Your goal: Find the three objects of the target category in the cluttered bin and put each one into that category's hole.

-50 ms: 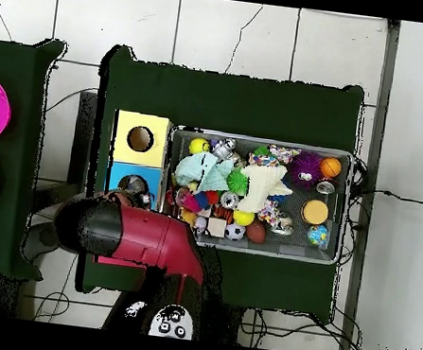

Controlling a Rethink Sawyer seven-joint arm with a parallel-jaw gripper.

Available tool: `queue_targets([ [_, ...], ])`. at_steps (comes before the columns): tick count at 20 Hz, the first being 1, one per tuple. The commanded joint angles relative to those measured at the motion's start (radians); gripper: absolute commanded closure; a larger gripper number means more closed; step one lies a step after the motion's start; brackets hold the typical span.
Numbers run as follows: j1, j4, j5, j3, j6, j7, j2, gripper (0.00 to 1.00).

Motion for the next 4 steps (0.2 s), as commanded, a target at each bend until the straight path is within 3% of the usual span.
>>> queue_targets([
  [1,-0.044,-0.024,-0.013,0.017,0.102,0.18,-0.009,0.0],
  [4,-0.052,-0.015,-0.017,0.02,0.093,0.174,-0.011,0.0],
])
